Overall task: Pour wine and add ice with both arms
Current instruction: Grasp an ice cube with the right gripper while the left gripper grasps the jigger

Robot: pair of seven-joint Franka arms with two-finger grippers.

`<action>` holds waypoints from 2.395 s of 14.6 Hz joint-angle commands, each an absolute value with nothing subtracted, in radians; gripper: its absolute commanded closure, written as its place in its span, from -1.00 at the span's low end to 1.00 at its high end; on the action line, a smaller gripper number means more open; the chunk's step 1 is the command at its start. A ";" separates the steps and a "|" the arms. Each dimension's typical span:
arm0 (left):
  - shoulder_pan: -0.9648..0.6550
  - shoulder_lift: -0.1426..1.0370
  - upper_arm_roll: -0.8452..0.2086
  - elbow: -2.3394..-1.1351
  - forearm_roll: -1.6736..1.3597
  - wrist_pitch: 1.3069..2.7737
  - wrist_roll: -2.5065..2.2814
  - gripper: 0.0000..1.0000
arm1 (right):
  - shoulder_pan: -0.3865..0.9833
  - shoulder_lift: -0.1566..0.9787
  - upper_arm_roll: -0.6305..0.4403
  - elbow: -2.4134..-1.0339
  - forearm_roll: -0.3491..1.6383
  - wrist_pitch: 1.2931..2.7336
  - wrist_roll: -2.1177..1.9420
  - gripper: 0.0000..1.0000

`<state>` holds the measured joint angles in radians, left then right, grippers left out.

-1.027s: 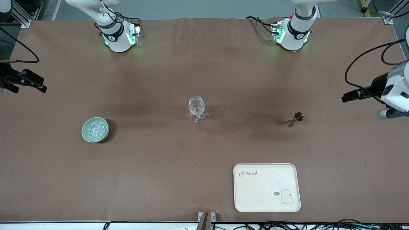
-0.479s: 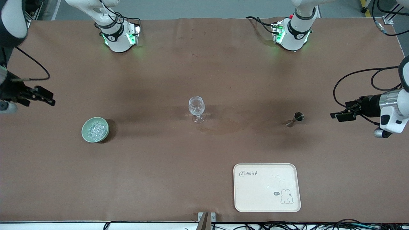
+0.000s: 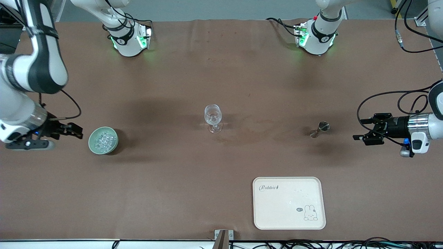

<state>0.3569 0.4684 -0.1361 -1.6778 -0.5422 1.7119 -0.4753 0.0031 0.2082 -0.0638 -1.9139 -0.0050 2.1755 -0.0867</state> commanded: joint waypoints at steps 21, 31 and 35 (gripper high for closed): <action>0.413 0.735 -0.152 -1.801 -0.916 1.718 -0.523 -0.58 | 0.006 0.388 -0.064 -2.143 -0.005 2.525 -0.061 -0.22; 0.399 0.790 -0.166 -1.796 -0.939 1.718 -0.489 -0.34 | 0.005 0.393 -0.064 -2.132 -0.003 2.531 -0.061 -0.12; 0.400 0.796 -0.166 -1.798 -0.939 1.717 -0.489 -0.18 | 0.005 0.393 -0.064 -2.132 -0.003 2.539 -0.061 0.56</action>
